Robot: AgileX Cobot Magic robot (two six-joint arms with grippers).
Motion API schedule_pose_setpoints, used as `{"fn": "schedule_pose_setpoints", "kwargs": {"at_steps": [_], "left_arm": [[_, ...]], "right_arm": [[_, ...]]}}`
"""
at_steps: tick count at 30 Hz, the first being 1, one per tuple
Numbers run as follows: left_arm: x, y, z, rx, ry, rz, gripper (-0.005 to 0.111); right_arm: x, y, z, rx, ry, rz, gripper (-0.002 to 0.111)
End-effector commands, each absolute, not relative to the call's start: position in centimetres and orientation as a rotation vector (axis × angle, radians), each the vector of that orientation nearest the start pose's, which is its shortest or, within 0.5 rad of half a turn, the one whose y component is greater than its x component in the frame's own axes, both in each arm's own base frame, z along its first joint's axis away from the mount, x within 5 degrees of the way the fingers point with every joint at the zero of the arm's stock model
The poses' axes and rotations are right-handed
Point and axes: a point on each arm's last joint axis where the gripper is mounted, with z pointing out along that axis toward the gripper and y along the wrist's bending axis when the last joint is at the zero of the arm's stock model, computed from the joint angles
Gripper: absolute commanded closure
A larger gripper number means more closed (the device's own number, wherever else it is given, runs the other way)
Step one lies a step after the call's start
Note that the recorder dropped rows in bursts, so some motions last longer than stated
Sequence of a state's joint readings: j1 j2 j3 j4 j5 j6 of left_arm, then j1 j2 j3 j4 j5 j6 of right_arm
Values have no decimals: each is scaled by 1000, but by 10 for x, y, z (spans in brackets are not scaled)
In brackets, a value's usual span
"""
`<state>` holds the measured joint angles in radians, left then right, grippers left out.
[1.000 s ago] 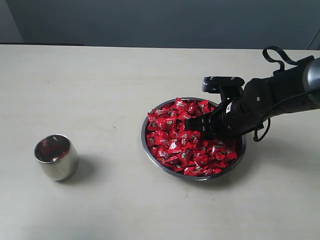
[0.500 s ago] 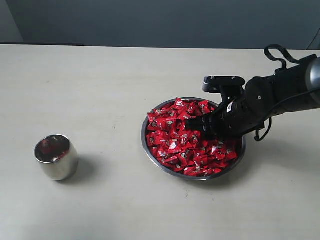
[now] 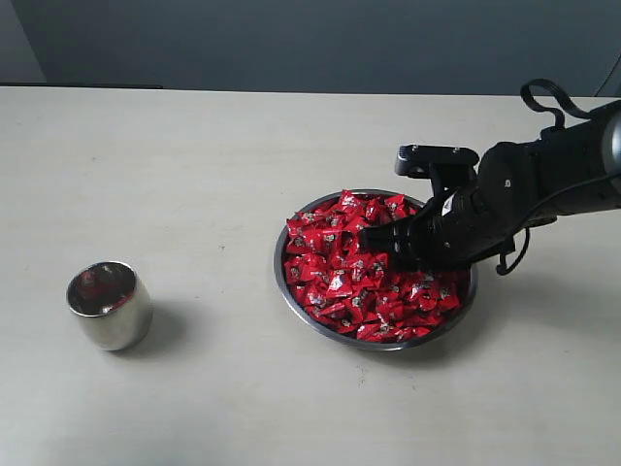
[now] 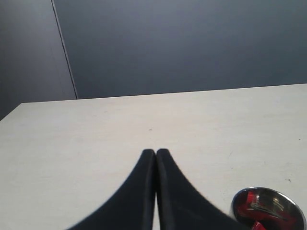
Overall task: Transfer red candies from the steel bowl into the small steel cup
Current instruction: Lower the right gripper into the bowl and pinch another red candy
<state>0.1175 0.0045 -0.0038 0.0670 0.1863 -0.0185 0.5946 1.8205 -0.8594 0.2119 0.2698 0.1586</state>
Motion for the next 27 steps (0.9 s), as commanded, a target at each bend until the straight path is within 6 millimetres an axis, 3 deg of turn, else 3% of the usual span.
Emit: {"fn": "schedule_pose_setpoints", "kwargs": {"at_steps": [1,9,15,21,27], "left_arm": [[56,8,197,-68,1664,135,106],[56,8,197,-68,1664,135,106],[56,8,197,-68,1664,135,106],[56,8,197,-68,1664,135,106],[56,8,197,-68,1664,135,106]], "right_arm": [[260,194,130,-386,2716,363,68],[261,196,130,-382,2700,374,68],[259,196,112,-386,2769,340,69],[261,196,109,-382,2757,341,93],[261,196,110,-407,2749,333,106]]}}
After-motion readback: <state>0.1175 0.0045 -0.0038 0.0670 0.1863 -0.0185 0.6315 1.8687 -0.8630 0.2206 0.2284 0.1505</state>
